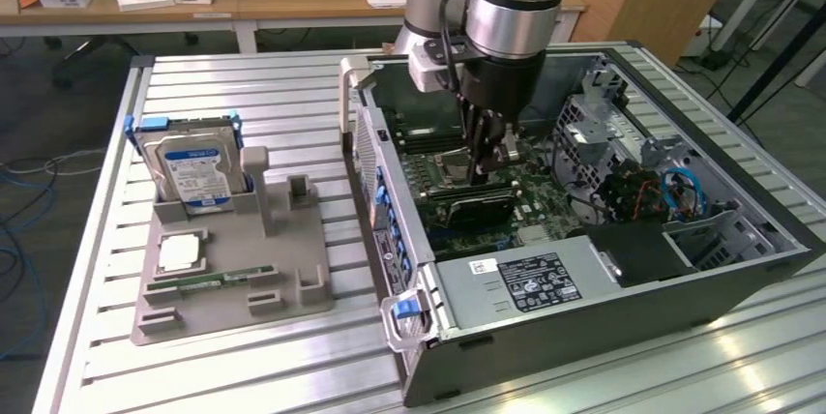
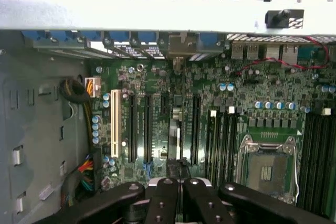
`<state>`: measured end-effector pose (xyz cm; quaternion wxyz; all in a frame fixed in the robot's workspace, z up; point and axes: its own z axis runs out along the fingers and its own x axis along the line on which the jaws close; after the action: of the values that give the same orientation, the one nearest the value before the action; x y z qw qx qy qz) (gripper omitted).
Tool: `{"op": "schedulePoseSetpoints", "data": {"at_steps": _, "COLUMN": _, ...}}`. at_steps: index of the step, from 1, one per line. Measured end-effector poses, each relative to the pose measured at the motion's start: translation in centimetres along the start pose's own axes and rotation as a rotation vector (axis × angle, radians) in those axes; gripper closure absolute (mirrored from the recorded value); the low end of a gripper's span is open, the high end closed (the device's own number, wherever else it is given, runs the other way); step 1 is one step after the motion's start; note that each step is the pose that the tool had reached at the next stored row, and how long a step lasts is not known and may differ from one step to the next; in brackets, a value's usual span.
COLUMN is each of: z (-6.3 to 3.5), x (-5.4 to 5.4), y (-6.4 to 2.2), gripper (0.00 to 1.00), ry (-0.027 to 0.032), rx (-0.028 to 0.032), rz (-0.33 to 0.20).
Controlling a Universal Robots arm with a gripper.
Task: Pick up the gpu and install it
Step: 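Press down on the gpu until it lock into place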
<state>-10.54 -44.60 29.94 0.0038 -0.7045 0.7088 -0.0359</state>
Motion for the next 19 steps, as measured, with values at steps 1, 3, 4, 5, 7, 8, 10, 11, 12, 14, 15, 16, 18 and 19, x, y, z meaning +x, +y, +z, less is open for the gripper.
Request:
{"op": "schedulePoseSetpoints", "data": {"at_steps": 1, "z": 0.18, "x": 0.0, "y": 0.01, "gripper": 0.89, "ry": 0.0001, "rx": -0.0001, "rz": 0.003}}
{"op": "schedulePoseSetpoints", "data": {"at_steps": 3, "z": 0.54, "x": 0.0, "y": 0.03, "gripper": 0.89, "ry": 0.0005, "rx": -0.0004, "rz": 0.009}}
{"op": "schedulePoseSetpoints", "data": {"at_steps": 4, "z": 0.72, "x": 0.0, "y": 0.04, "gripper": 0.89, "ry": 0.0007, "rx": -0.0006, "rz": 0.013}}
{"op": "schedulePoseSetpoints", "data": {"at_steps": 5, "z": 0.90, "x": 0.0, "y": 0.06, "gripper": 0.89, "ry": 0.0010, "rx": -0.0008, "rz": 0.016}}
{"op": "schedulePoseSetpoints", "data": {"at_steps": 7, "z": 1.26, "x": -0.1, "y": 0.08, "gripper": 0.89, "ry": 0.0013, "rx": -0.0011, "rz": 0.023}}
{"op": "schedulePoseSetpoints", "data": {"at_steps": 8, "z": 1.44, "x": -0.1, "y": 0.10, "gripper": 0.89, "ry": 0.0013, "rx": -0.0012, "rz": 0.024}}
{"op": "schedulePoseSetpoints", "data": {"at_steps": 10, "z": 1.81, "x": -0.1, "y": 0.12, "gripper": 0.89, "ry": 0.0015, "rx": -0.0012, "rz": 0.026}}
{"op": "schedulePoseSetpoints", "data": {"at_steps": 11, "z": 1.99, "x": -0.1, "y": 0.13, "gripper": 0.89, "ry": 0.0015, "rx": -0.0013, "rz": 0.026}}
{"op": "schedulePoseSetpoints", "data": {"at_steps": 12, "z": 2.18, "x": -0.1, "y": 0.14, "gripper": 0.89, "ry": 0.0014, "rx": -0.0012, "rz": 0.027}}
{"op": "schedulePoseSetpoints", "data": {"at_steps": 14, "z": 2.54, "x": -0.1, "y": 0.16, "gripper": 0.89, "ry": 0.0012, "rx": -0.0013, "rz": 0.027}}
{"op": "schedulePoseSetpoints", "data": {"at_steps": 15, "z": 2.71, "x": -0.1, "y": 0.17, "gripper": 0.89, "ry": 0.0010, "rx": -0.0013, "rz": 0.028}}
{"op": "schedulePoseSetpoints", "data": {"at_steps": 16, "z": 2.85, "x": -0.1, "y": 0.18, "gripper": 0.89, "ry": 0.0011, "rx": -0.0033, "rz": 0.029}}
{"op": "schedulePoseSetpoints", "data": {"at_steps": 18, "z": 3.02, "x": -0.2, "y": 0.18, "gripper": 0.89, "ry": 0.0015, "rx": -0.0187, "rz": 0.028}}
{"op": "schedulePoseSetpoints", "data": {"at_steps": 19, "z": 3.09, "x": -0.1, "y": 0.19, "gripper": 0.89, "ry": -0.0009, "rx": -0.0199, "rz": 0.028}}
